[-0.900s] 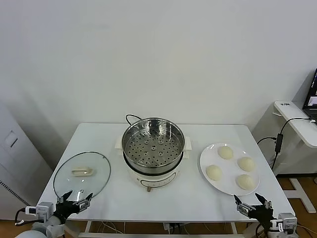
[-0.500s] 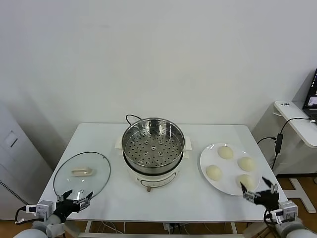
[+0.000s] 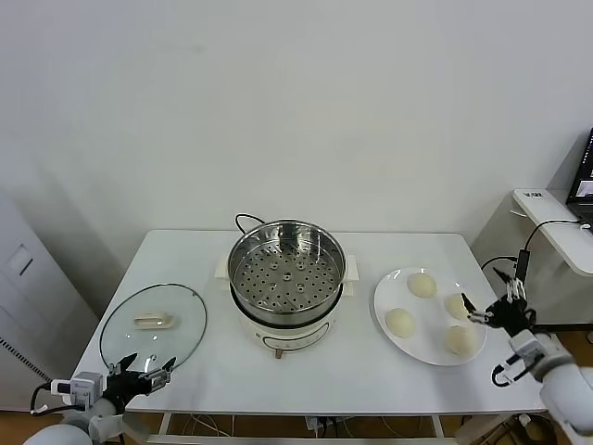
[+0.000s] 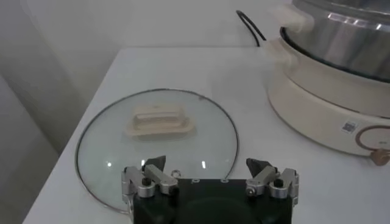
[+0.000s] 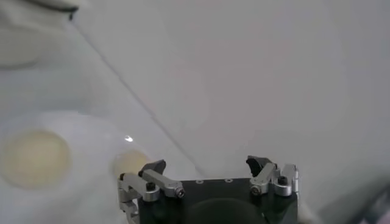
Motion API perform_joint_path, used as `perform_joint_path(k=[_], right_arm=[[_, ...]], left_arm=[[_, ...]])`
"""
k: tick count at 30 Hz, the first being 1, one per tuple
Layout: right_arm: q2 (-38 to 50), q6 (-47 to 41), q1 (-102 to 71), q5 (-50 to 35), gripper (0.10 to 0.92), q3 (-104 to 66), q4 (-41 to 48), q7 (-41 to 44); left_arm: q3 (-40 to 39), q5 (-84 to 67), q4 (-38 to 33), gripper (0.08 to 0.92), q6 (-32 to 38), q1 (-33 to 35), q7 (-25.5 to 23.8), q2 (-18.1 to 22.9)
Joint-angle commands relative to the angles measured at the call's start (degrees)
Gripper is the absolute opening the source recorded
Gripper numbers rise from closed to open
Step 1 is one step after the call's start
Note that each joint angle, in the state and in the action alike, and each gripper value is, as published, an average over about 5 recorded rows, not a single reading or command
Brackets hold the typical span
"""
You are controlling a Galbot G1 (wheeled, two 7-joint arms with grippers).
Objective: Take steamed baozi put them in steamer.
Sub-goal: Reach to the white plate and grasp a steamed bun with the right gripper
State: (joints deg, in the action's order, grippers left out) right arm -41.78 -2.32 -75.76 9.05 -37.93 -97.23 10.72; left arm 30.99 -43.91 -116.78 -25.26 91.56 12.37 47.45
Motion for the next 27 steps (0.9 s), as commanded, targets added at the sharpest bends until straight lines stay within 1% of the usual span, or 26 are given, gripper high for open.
perform_joint_path(k=[1, 9, 14, 18, 21, 27], right_arm=[[8.32, 1.25, 15.98, 9.35, 0.823, 9.55, 7.65, 15.22], [14.24, 2.01, 39.82, 5.50, 0.823, 32.72, 17.33, 28.29], [14.76, 2.88, 57.52, 2.57, 0.823, 50.36, 24.88, 36.81], [12.95, 5.16, 70.18, 1.16, 0.823, 63.39, 30.58, 43.17], [10.56, 6.80, 77.67, 1.22, 0.823, 71.08, 35.06, 46.18], [2.49, 10.01, 83.58, 3.32, 0.823, 77.90, 44.44, 49.77]], left_arm=[[-0.08, 0.39, 0.05, 0.823, -1.15, -0.48, 0.17, 0.16], [-0.22, 2.24, 0.22, 0.823, -2.94, -1.35, 0.48, 0.86], [-0.16, 3.03, 0.38, 0.823, -3.54, -1.93, 0.41, 1.23], [-0.13, 3.05, 0.75, 0.823, -3.70, -1.85, 0.42, 1.24], [-0.02, 3.07, 0.94, 0.823, -3.70, -1.82, 0.44, 1.34], [0.22, 3.01, 1.22, 0.823, -3.46, -1.85, 0.45, 1.44]])
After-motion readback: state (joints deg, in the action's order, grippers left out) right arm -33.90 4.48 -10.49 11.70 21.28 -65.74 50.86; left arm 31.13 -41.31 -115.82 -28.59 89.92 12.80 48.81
